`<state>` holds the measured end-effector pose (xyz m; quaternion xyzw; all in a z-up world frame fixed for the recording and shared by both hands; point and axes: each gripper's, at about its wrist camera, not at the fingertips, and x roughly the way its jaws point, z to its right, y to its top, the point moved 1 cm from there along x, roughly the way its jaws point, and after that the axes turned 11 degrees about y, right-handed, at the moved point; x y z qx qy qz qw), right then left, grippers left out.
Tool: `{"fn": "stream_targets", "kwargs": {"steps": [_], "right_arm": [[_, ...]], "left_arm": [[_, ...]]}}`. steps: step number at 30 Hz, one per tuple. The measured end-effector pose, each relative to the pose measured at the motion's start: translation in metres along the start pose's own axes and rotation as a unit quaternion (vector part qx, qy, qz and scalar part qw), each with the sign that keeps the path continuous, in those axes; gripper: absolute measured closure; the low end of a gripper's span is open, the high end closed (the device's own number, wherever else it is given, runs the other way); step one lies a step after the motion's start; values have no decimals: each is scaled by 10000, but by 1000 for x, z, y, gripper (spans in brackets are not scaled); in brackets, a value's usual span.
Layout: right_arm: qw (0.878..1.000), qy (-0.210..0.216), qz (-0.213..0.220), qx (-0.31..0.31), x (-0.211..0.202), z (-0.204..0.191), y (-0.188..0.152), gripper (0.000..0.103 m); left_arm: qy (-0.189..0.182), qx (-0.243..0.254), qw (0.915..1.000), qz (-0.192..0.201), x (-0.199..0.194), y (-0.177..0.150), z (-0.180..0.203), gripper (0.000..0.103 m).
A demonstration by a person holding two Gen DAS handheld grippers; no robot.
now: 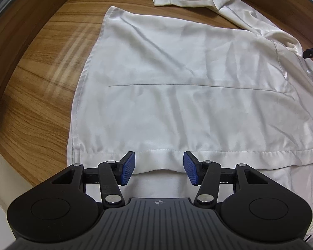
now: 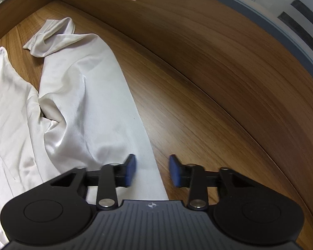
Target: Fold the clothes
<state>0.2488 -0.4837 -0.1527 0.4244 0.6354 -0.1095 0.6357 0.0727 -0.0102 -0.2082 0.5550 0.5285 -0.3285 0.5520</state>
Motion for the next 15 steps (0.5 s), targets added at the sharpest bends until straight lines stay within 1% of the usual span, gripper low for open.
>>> {"fn": "stream_targets", "kwargs": {"steps": [3, 4, 7, 8, 9, 12, 15], "right_arm": [[9999, 58, 44, -136, -1, -7, 4, 101], [9997, 41, 79, -210, -2, -10, 5, 102], [9988, -275, 172, -368, -8, -14, 8, 103], [9980, -452, 217, -376, -12, -12, 10, 103], [9969, -650, 254, -350, -15, -8, 11, 103], [9939, -1046, 315, -175, -21, 6, 15, 103], [9937, -1079, 300, 18, -21, 16, 15, 102]], "left_arm": [[-29, 16, 10000, -36, 1, -1, -1, 49], [-19, 22, 10000, -33, 1, -2, -2, 49], [11, 7, 10000, -21, 1, -3, -4, 49], [0, -22, 10000, -19, 1, -3, -7, 48], [-4, -29, 10000, -21, 2, -3, -7, 49], [4, -16, 10000, -10, 2, -4, -10, 49], [13, -7, 10000, 0, 3, -4, -13, 49]]}}
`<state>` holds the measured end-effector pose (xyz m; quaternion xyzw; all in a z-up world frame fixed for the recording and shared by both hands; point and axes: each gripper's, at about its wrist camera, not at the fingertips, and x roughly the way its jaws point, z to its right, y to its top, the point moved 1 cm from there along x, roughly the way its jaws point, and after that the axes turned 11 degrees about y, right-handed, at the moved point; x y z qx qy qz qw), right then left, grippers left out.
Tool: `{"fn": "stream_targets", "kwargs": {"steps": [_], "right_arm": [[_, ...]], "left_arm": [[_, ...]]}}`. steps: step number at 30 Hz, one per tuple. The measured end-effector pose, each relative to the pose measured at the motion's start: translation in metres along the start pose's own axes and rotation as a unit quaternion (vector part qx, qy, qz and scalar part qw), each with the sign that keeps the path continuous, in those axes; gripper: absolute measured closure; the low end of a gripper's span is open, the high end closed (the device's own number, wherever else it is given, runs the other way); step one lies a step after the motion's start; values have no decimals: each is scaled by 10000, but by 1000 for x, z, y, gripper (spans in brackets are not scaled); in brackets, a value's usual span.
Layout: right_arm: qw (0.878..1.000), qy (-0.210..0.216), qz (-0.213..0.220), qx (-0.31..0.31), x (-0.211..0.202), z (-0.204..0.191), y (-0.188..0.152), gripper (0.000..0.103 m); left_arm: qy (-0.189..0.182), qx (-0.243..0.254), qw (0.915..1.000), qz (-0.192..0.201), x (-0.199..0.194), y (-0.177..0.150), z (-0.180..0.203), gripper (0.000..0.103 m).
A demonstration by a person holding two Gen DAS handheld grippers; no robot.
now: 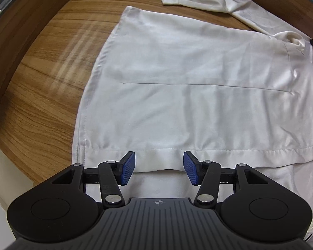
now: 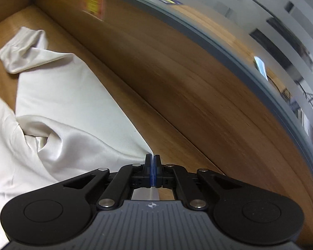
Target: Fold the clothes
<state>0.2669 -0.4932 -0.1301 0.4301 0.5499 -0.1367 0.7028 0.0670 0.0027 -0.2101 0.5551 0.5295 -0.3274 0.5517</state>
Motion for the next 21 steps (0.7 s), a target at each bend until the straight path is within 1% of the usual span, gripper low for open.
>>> {"fn": "stream_targets", "kwargs": {"steps": [1, 2, 3, 4, 5, 6, 10, 13, 16, 18, 21], "right_arm": [[10000, 7, 44, 45, -3, 0, 0, 102], [9999, 14, 88, 91, -5, 0, -1, 99], [9998, 20, 132, 134, -8, 0, -1, 90], [9997, 21, 189, 176, -13, -1, -2, 85], [9992, 23, 293, 262, -21, -3, -3, 72], [9986, 44, 387, 357, -30, -4, -5, 65], [9969, 54, 539, 563, -63, -13, -18, 64], [9952, 43, 594, 773, -93, -24, -38, 62], [9927, -46, 655, 1008, -121, -39, -63, 57], [9905, -127, 672, 1195, -142, -55, -88, 53], [9871, -244, 608, 1459, -163, -72, -122, 52]], "left_arm": [[-4, 21, 10000, 13, 0, 1, -1, 49], [-7, 41, 10000, 25, 1, 1, -2, 49], [-12, 66, 10000, 38, 1, 2, -2, 49], [-29, 110, 9999, 57, 1, 3, -3, 49], [-49, 150, 9998, 73, 2, 5, -3, 49], [-68, 190, 9998, 90, 2, 6, -4, 48], [-224, 464, 9984, 220, 1, 14, -3, 48], [-322, 693, 9966, 296, 2, 16, -2, 48], [-349, 1131, 9923, 374, 3, 13, -1, 48], [-415, 1380, 9888, 397, 4, 8, -5, 48], [-516, 1647, 9843, 374, 7, 0, -13, 48]]}}
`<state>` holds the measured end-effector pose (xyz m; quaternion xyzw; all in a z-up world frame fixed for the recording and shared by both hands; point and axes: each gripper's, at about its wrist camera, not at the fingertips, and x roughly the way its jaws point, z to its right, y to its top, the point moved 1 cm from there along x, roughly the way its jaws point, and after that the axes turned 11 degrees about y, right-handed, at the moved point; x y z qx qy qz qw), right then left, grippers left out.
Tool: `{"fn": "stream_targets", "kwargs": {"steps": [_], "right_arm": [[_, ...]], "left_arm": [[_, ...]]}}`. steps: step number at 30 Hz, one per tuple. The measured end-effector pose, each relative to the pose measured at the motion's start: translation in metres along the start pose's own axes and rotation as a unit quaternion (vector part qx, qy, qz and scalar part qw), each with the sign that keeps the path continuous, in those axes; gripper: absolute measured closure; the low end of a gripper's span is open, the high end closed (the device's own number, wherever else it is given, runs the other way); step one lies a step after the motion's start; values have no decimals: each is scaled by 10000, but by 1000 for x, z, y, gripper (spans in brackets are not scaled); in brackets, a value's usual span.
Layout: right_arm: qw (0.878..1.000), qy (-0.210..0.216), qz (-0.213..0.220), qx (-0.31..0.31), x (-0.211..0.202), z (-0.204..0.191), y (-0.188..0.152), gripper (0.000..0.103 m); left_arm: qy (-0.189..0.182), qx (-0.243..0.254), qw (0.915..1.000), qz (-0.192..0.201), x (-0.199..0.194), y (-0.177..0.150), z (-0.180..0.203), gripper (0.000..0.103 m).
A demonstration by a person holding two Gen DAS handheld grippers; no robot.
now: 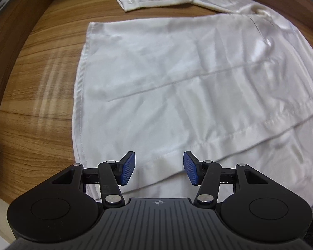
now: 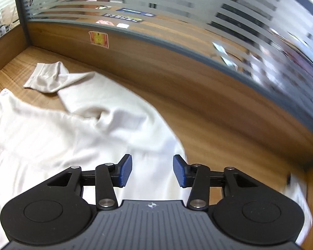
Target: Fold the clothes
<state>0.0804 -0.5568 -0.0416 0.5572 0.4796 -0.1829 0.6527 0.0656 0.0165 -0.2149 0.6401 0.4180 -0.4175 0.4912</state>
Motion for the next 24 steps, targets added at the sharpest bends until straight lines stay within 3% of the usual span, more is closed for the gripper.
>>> {"fn": "stream_targets", "kwargs": {"steps": [7, 14, 18, 24], "right_arm": [[9956, -381, -183, 833, -54, -19, -104, 52], [9799, -794, -394, 1789, -84, -32, -210, 50], [9680, -936, -454, 2284, -91, -31, -265, 50], [9568, -1027, -447, 2683, -86, -19, -310, 50]], "left_arm": [[-157, 368, 9992, 54, -1, -27, -20, 48], [-423, 860, 9954, 0, -9, -53, -19, 48], [-451, 841, 9954, 19, -13, -60, -9, 48], [-478, 596, 9969, -180, -9, -67, 15, 48]]}}
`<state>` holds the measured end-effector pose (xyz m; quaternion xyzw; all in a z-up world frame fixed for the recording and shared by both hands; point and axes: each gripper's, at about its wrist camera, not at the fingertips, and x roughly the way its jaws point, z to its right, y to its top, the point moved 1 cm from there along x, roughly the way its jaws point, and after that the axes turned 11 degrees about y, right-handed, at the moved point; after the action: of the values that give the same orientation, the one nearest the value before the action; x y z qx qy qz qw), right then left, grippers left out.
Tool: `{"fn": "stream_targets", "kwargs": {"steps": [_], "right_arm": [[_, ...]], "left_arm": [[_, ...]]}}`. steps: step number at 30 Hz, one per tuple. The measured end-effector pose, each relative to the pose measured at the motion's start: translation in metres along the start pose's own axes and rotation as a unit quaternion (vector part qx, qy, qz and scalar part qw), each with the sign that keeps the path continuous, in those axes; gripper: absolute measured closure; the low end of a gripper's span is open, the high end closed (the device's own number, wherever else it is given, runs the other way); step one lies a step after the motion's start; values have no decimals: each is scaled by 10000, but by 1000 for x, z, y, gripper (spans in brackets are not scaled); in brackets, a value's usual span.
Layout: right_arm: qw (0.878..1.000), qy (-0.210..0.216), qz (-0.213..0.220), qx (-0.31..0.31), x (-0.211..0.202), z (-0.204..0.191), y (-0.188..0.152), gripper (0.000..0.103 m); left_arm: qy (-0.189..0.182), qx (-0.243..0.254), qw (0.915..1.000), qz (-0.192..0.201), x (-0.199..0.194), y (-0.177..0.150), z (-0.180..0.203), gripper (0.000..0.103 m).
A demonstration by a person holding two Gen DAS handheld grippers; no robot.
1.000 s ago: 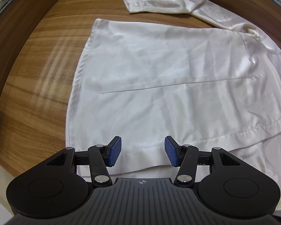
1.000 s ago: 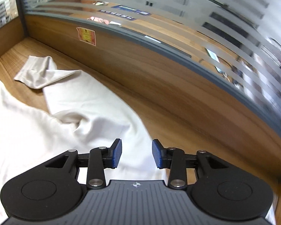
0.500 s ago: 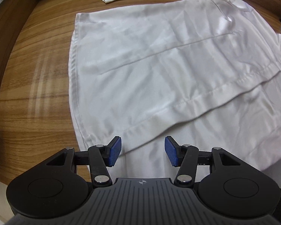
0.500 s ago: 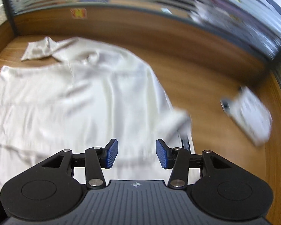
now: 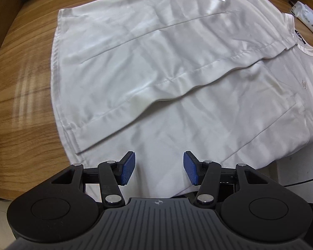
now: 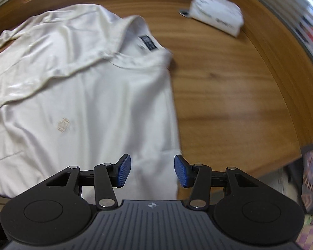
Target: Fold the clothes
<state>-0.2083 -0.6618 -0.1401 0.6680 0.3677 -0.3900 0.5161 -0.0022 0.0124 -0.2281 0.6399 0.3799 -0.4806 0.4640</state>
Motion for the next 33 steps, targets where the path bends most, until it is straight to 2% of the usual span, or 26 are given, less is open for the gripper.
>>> {"fn": "stream_targets", "kwargs": {"steps": [8, 12, 13, 14, 16, 18, 22, 24, 29, 33], "right_arm": [[9994, 343, -55, -13, 14, 26, -4, 51], [9984, 518, -77, -215, 22, 23, 3, 53], [9981, 538, -96, -271, 24, 21, 4, 56], [9978, 559, -115, -332, 26, 19, 6, 64], [9973, 575, -135, -434, 28, 17, 7, 69], [9967, 616, -161, -497, 28, 16, 8, 92], [9963, 655, -213, -513, 25, 20, 8, 95], [9962, 655, -230, -523, 24, 22, 8, 100], [9973, 225, -267, -640, 24, 30, 7, 103], [9977, 460, -242, -442, 18, 42, 7, 101]], "left_arm": [[189, -291, 9993, -125, 5, -4, 21, 48], [303, -399, 9986, -190, 9, -8, 25, 48], [310, -446, 9983, -212, 10, -8, 25, 48], [310, -495, 9980, -232, 11, -9, 26, 48], [334, -534, 9978, -229, 12, -10, 28, 48], [376, -535, 9976, -213, 12, -10, 30, 48], [497, -538, 9972, -171, 12, -13, 34, 48], [543, -528, 9970, -149, 12, -14, 35, 48], [640, -791, 9945, -253, 15, -14, 27, 39], [715, -1029, 9917, -298, 15, -16, 20, 41]]}}
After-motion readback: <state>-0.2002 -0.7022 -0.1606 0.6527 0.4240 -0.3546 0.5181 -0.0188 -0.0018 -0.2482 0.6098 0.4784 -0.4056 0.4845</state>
